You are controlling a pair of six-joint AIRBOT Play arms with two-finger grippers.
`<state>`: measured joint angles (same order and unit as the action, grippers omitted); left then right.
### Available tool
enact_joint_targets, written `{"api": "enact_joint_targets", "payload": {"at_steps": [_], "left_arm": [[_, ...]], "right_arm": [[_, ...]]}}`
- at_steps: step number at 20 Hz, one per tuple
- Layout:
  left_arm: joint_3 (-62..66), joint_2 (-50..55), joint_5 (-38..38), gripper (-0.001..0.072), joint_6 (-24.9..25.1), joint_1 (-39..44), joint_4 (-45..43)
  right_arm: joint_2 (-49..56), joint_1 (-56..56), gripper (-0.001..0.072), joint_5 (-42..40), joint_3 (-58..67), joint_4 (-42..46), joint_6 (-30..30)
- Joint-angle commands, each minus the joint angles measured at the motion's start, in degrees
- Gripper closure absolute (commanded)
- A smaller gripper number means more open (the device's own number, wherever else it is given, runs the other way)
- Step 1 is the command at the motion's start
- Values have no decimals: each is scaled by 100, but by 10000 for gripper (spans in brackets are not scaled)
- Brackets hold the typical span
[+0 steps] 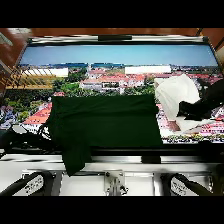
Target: Fold the shirts.
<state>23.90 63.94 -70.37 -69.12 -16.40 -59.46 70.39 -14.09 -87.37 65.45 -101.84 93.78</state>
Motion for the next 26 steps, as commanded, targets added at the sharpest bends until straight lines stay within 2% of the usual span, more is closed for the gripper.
{"api": "enact_joint_targets", "payload": {"at_steps": [1, 5, 9, 16, 17, 19, 20, 21, 22, 24, 26], "left_arm": [[2, -2, -57, 677, 166, -92, 83], [2, -94, -129, 677, 271, -256, 105], [2, -101, -133, 677, 271, -249, 153], [2, -107, -149, 677, 313, -249, 170], [2, -125, -149, 677, 313, -249, 168], [59, -146, -177, 677, 313, -251, 170], [138, -149, -190, 677, 315, -251, 170], [269, -149, -190, 677, 315, -249, 170], [431, -149, -221, 677, 350, -249, 173], [909, -149, -426, 678, 496, -249, 201], [1453, -146, -629, 678, 501, -249, 212]], "right_arm": [[-284, 2, 110, 96, -1189, -1182, 511], [-745, -13, 111, 872, -2564, -533, 378], [-592, -11, 114, 1394, -3134, -627, 264], [24, -9, 117, 1757, -3136, -1333, 264], [105, -7, 170, 1751, -3136, -1370, 264], [197, -9, 325, 1709, -3136, -1440, 267], [188, -9, 488, 1696, -3134, -1467, 267], [188, -9, 614, 1661, -3134, -1491, 297], [188, -9, 656, 1591, -3117, -1556, 466], [149, -9, 656, 1381, -2918, -1709, 979], [-61, -9, 656, 1410, -2586, -1720, 1113]]}}
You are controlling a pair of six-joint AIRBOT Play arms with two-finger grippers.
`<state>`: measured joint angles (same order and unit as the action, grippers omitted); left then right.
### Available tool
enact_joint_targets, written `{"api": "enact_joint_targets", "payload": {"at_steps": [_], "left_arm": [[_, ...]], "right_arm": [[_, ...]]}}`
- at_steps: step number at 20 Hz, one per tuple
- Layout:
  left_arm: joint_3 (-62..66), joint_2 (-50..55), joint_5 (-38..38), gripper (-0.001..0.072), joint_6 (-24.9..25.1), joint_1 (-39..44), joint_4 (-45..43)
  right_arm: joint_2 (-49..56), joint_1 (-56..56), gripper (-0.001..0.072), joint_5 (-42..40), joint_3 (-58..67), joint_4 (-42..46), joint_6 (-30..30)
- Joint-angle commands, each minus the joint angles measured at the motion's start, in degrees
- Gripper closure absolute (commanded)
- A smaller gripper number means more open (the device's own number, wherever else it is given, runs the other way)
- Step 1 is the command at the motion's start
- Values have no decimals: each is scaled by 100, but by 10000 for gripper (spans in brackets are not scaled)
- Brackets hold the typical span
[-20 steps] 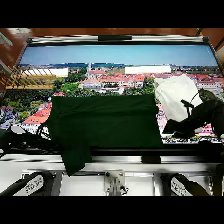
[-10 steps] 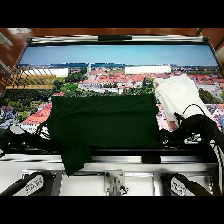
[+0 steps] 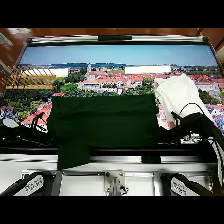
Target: Fold the shirts.
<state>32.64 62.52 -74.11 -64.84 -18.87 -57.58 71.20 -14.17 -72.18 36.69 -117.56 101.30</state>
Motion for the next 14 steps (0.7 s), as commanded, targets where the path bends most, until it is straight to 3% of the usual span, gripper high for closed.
{"api": "enact_joint_targets", "payload": {"at_steps": [1, 8, 14], "left_arm": [[822, -4, -328, 678, 72, -2, 24], [2011, 24, -313, 678, 74, -2, 24], [2863, 723, 271, 678, 68, -2, 680]], "right_arm": [[-271, 0, 656, -42, 507, -149, 361], [-415, 2, 656, 280, 1480, -326, 289], [-186, 590, 657, 1788, 1878, -332, 179]]}}
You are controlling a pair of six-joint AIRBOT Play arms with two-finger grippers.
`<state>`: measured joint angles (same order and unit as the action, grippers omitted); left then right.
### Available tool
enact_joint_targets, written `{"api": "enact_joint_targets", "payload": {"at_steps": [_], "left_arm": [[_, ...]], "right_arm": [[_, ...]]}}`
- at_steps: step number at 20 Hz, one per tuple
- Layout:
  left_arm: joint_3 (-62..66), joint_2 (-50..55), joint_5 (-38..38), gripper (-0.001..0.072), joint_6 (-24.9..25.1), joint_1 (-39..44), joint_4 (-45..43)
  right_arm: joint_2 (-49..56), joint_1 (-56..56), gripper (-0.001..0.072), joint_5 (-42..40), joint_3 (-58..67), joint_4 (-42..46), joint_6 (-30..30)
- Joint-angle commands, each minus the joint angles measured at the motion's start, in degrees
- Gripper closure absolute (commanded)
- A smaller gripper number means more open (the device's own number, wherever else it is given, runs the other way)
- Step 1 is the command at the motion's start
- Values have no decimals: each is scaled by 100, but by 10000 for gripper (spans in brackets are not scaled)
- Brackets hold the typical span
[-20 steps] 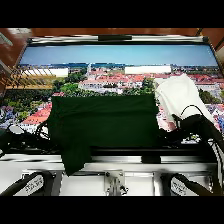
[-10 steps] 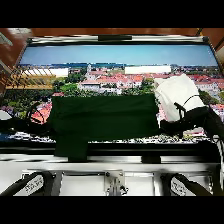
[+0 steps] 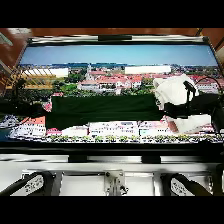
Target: Fold the shirts.
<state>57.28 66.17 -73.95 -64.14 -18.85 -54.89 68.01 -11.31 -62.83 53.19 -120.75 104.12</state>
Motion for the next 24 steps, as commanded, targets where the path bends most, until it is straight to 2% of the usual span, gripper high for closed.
{"api": "enact_joint_targets", "payload": {"at_steps": [1, 5, 11, 12, 13, 14, 17, 18, 19, 21, 24], "left_arm": [[566, 619, 304, 678, -20, -2, 564], [1193, 1663, 306, 677, -168, 0, 1099], [1495, 2686, 590, 676, -490, 42, 1147], [1495, 2756, 673, 628, -616, 81, 1154], [1495, 2800, 686, 377, -623, 120, 1252], [1497, 2804, 684, 137, -616, 144, 1344], [1762, 2789, 273, 118, -599, 118, 1379], [1895, 2774, 81, 119, -595, 120, 1379], [2013, 2756, -83, 119, -595, 131, 1379], [2179, 2664, -306, 122, -553, 162, 1379], [2199, 2406, -313, 133, -483, 201, 1379]], "right_arm": [[271, 470, 657, 1176, 354, 33, -232], [1054, 894, 657, 1617, 968, 514, -647], [1753, 964, 655, 1963, 1073, 577, -916], [1770, 964, 574, 1919, 1073, 577, -911], [1770, 962, 311, 1862, 1073, 566, -907], [1757, 962, 193, 1681, 1093, 570, -883], [1751, 933, 174, 640, 1377, 1027, -901], [1753, 933, 94, 339, 1423, 1126, -986], [1753, 933, 94, 111, 1425, 1176, -1038], [1766, 935, 94, 37, 1423, 1259, -1263], [1810, 944, 94, 374, 1423, 1453, -1711]]}}
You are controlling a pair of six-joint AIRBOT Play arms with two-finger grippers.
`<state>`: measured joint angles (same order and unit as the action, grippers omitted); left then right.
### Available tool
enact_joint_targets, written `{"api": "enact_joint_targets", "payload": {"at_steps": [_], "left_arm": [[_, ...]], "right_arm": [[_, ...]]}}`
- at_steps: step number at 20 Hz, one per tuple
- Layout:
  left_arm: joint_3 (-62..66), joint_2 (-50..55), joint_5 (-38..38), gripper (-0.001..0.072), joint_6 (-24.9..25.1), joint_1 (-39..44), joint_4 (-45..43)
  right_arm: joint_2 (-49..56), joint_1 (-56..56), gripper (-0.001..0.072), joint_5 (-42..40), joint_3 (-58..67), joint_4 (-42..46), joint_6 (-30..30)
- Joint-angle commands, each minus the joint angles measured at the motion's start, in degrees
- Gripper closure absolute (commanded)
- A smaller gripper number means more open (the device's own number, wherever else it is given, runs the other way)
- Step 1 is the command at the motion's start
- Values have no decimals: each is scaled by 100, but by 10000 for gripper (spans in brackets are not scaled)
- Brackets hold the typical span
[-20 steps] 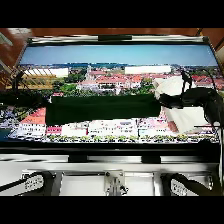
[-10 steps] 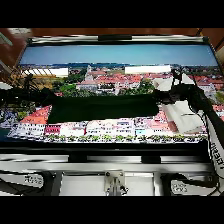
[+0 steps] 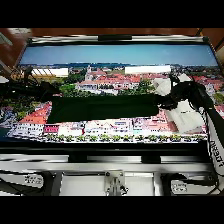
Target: Fold the shirts.
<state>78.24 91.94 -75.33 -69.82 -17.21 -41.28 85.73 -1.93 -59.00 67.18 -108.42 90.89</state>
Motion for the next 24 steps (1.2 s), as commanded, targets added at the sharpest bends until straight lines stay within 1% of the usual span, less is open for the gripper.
{"api": "enact_joint_targets", "payload": {"at_steps": [1, 5, 10, 14, 15, 16, 17, 19, 20, 24], "left_arm": [[105, -245, -175, 133, 173, 48, 20], [105, -361, -175, 133, 190, 96, 22], [105, -361, -166, 134, 212, 125, 24], [105, -361, -166, 133, 229, 234, 44], [105, -361, -168, 133, 229, 262, 61], [105, -361, -166, 133, 229, 291, 85], [105, -361, -166, 133, 229, 310, 98], [105, -361, -168, 133, 229, 332, 103], [105, -361, -168, 133, 227, 339, 107], [105, -363, -192, 133, 225, 350, 251]], "right_arm": [[92, 33, 94, 39, 24, 273, -407], [459, 247, 94, 90, 26, 358, -387], [518, 289, 94, 378, 26, 358, -393], [745, 402, 95, 376, 26, 81, -391], [802, 455, 107, 372, 26, -13, -374], [804, 509, 267, 372, 26, -2, -356], [793, 527, 411, 369, 28, -20, -354], [782, 520, 597, 251, 46, -210, -313], [776, 520, 656, 170, 59, -219, -293], [345, 520, 656, 70, 63, -315, -42]]}}
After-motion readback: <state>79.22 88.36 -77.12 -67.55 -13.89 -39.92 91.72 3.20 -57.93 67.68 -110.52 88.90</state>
